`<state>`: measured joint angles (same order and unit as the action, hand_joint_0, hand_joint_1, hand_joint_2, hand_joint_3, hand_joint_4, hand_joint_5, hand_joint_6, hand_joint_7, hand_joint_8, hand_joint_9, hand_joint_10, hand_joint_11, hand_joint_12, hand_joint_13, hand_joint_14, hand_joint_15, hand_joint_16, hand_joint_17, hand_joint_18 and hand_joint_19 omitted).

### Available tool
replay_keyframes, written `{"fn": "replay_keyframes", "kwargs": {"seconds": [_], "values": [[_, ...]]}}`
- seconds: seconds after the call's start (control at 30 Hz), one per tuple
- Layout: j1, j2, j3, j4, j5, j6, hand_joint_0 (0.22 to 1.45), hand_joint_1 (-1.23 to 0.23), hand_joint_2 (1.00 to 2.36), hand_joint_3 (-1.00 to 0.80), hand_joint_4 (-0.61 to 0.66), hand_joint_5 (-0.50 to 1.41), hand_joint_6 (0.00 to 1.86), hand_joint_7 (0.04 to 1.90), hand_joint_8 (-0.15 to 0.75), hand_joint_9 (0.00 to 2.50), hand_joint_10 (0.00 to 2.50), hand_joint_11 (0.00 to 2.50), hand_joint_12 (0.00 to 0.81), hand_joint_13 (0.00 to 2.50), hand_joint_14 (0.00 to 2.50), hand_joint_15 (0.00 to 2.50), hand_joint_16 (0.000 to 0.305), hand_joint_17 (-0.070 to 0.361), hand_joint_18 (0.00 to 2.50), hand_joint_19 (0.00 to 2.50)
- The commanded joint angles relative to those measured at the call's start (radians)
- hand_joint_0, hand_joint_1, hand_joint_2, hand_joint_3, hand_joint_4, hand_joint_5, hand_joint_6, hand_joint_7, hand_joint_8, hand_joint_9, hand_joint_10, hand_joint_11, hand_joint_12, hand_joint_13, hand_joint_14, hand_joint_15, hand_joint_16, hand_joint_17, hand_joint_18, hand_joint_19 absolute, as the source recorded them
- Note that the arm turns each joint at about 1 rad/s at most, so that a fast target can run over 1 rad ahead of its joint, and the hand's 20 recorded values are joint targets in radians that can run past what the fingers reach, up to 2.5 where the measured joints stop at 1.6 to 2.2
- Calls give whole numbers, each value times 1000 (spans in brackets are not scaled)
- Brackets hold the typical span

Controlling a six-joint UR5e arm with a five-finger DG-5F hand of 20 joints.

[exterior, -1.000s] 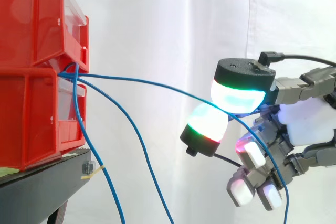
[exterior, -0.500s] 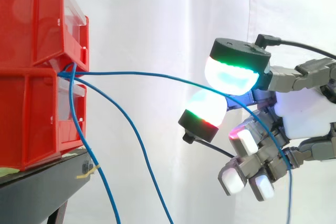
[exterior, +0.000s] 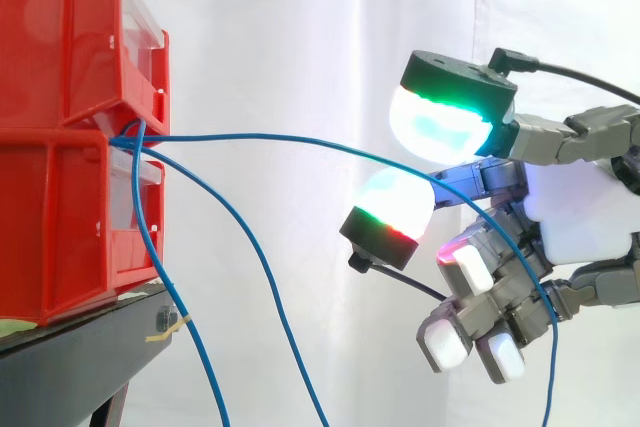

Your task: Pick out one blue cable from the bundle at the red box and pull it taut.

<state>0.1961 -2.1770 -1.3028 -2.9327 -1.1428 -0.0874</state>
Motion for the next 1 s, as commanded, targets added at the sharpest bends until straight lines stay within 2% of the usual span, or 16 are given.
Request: {"fn": "replay_keyframes", "kwargs": {"seconds": [0.0,0.07,0.2,0.33,0.73,0.97], "values": [[0,0,-1,0,0,0,470,-693,1000,-500,47,-70,861,1061,319,1248,20,564,448,986,18,515,66,147,902,775],[0,0,0,0,0,2,485,-716,1000,-500,43,-70,861,1061,314,1248,22,561,443,985,19,522,64,143,896,781],[2,-1,0,0,0,0,608,-704,1000,-490,-16,-66,863,1095,287,1261,21,575,412,972,20,530,56,126,866,803],[2,0,0,0,0,0,625,-720,1009,-388,-43,-59,873,1075,285,1280,22,580,410,979,22,529,56,125,875,811],[2,-1,0,0,1,0,628,-728,1015,-281,-41,-43,880,1051,284,1314,21,567,412,985,22,540,56,125,872,820],[6,0,0,1,23,9,635,-792,1018,-184,-43,-25,876,1061,293,1327,21,568,428,1004,19,518,58,131,904,785]]}}
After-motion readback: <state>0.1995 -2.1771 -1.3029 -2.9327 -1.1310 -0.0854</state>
